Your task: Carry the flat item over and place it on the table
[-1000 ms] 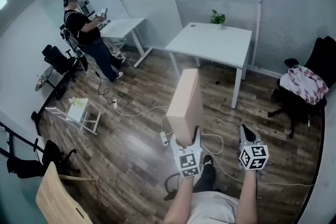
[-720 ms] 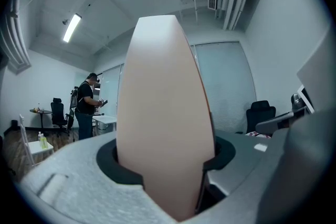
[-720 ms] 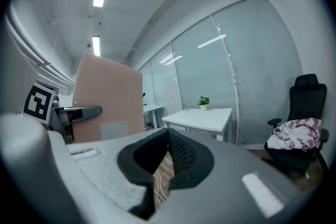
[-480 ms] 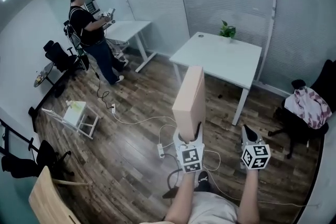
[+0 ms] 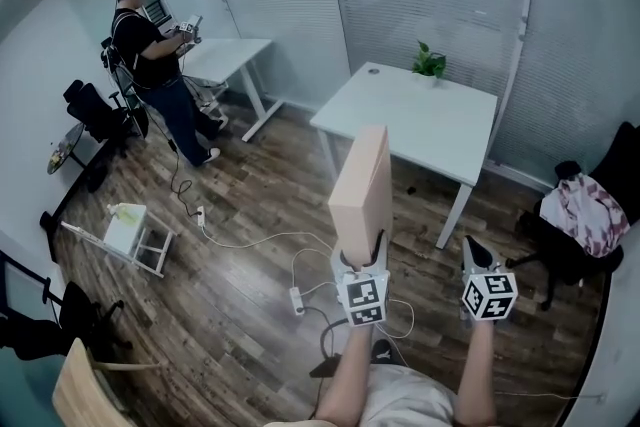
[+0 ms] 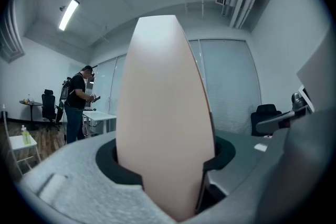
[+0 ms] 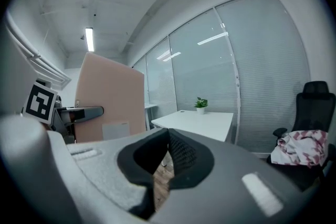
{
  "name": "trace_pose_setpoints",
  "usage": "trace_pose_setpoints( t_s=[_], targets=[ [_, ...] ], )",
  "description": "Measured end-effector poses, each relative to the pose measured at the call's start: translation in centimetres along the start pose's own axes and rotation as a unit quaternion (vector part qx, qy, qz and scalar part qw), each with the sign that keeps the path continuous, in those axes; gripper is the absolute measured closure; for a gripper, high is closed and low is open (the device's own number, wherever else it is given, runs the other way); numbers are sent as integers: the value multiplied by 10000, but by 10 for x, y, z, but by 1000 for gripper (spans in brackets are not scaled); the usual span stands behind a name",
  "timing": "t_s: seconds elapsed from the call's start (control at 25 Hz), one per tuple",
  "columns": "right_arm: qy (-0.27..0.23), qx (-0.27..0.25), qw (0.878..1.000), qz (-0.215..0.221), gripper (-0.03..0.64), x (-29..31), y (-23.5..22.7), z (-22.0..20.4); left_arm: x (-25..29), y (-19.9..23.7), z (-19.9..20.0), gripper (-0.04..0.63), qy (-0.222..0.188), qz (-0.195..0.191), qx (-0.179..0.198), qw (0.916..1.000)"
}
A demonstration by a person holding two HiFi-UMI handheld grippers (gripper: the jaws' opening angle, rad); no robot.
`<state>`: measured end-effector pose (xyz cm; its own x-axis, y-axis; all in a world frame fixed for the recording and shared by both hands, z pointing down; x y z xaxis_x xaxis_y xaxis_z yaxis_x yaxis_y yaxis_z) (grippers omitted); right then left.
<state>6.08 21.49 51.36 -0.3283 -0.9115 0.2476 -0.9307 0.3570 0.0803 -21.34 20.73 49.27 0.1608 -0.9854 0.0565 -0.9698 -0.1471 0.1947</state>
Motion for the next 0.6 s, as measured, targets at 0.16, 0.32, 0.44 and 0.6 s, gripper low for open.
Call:
trace_pose_setpoints(
  t_s=[0.16, 0.32, 0.44, 0.6],
  targets=[
    [41, 73, 9999, -79, 615, 22, -2, 2, 20, 12, 1, 305, 64, -45, -13, 10000],
    [64, 138, 9997, -168, 615, 35, 0, 2, 29, 30, 1, 305, 107, 40, -11, 9999],
    [116, 124, 9996, -219, 615, 42, -5, -1, 37, 35, -4, 305, 145, 97, -54, 9998],
    [194, 161, 9994, -231, 615, 57, -14, -8, 52, 37, -10, 305, 216, 133, -68, 9997]
  ],
)
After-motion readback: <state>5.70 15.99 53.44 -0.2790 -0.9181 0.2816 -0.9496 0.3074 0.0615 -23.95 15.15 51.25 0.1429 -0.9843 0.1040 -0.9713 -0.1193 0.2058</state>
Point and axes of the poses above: the fingertips, and each gripper's own axes: x forward along the fingers, y to its left, z out of its top, the point moved 8 cm from there along -x, backward along the fingers, and after that the axes turned 12 degrees about -x, right-handed, at the moved point
